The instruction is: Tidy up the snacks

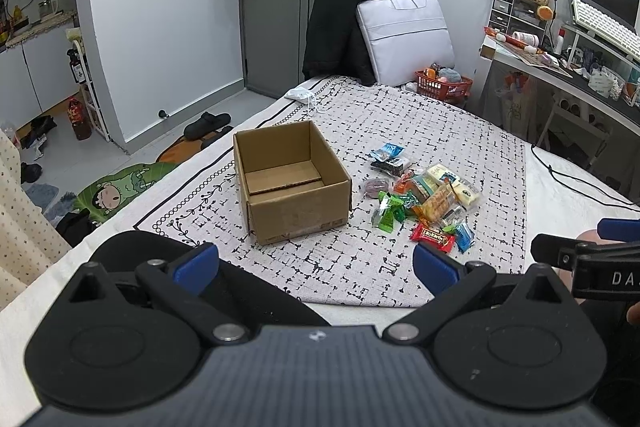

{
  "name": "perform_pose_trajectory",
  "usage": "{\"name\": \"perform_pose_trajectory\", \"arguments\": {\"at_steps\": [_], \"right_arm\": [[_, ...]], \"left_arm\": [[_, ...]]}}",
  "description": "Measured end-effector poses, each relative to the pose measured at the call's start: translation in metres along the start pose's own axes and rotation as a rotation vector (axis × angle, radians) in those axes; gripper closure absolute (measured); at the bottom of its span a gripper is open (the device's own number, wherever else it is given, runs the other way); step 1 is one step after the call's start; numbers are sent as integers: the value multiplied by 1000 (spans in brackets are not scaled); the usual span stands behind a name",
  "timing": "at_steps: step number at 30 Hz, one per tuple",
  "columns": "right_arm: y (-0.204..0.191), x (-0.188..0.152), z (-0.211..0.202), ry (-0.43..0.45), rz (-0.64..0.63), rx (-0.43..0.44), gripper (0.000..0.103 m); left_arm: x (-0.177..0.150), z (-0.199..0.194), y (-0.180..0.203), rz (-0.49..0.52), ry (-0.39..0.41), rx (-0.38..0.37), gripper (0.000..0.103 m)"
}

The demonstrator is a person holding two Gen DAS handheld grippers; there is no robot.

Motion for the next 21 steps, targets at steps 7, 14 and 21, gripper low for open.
{"name": "perform_pose_trajectory", "arguments": {"at_steps": [7, 14, 21], "right_arm": [[-1, 0, 1, -1, 5, 5, 0], [-3, -4, 6, -15, -20, 17, 0], [-1, -4, 24, -36, -7, 28, 0]], "left_arm": [[-2, 0, 0, -2, -7, -1, 0], [-4, 6, 0, -6, -20, -7, 0], [-1, 24, 1, 4, -42, -17, 0]]}}
Point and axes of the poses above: each gripper's, at about its wrist camera, not at the fingertips, and z roughly the way its jaws point, y to its right, x to its top, the point moved 8 cm from there along z, roughly the way its jaws point, and after that the axes turned 8 degrees about y, right-handed, at the moved point
